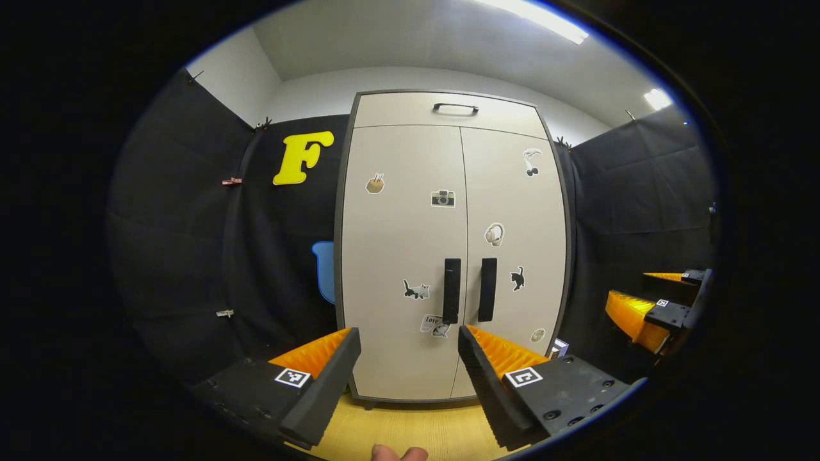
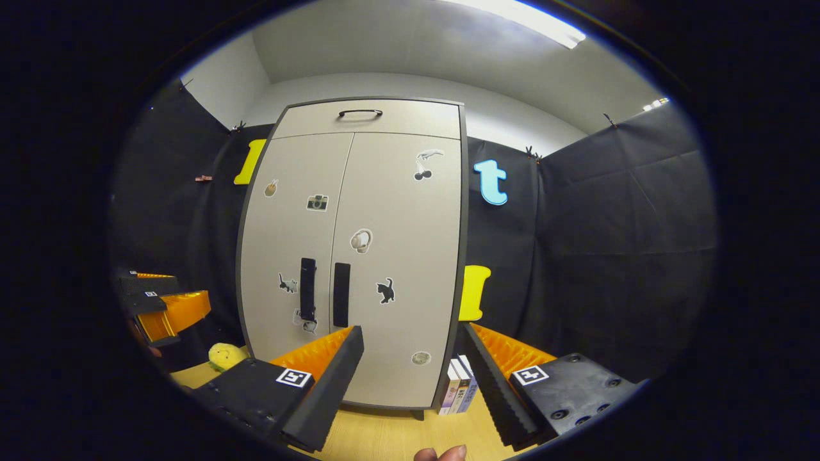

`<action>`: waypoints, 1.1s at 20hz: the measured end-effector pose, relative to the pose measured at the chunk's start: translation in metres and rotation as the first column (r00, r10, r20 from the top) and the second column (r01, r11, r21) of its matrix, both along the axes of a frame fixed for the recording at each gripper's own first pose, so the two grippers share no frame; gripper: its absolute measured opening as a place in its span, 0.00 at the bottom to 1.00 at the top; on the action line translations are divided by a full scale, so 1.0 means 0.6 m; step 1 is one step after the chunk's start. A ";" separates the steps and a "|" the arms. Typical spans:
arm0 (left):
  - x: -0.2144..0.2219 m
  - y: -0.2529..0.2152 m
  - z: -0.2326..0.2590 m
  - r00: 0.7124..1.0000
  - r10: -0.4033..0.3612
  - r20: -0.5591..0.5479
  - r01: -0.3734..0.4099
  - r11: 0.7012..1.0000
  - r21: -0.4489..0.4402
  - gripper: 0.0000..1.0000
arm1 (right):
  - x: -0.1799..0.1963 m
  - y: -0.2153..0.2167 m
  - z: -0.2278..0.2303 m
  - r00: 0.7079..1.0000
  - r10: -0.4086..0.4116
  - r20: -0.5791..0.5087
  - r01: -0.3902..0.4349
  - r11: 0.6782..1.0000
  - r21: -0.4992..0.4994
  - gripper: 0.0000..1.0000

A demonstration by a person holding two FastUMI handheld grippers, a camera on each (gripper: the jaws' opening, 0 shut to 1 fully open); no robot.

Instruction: Open the right door of the double-door shoe cabinet with the right hand, and open the left door with the left hand.

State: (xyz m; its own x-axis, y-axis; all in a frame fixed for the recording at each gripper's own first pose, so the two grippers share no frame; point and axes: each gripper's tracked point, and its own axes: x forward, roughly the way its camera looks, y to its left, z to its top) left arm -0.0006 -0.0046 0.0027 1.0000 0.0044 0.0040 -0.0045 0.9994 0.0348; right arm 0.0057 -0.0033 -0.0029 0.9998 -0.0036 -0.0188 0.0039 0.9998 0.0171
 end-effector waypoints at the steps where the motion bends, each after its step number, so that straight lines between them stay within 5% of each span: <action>1: 0.001 0.003 -0.002 1.000 0.001 0.002 -0.001 1.000 0.001 0.94 | 0.006 0.005 0.000 1.000 0.009 -0.002 -0.009 1.000 0.011 0.98; 11: 0.014 0.033 -0.003 1.000 0.010 0.009 -0.010 1.000 -0.020 0.95 | 0.150 0.060 0.008 0.999 0.035 0.014 -0.036 0.998 0.041 0.97; 22: 0.023 0.072 -0.014 0.999 0.044 -0.004 -0.044 0.999 -0.032 0.95 | 0.341 0.205 -0.045 0.992 0.128 0.016 -0.129 0.990 0.052 0.97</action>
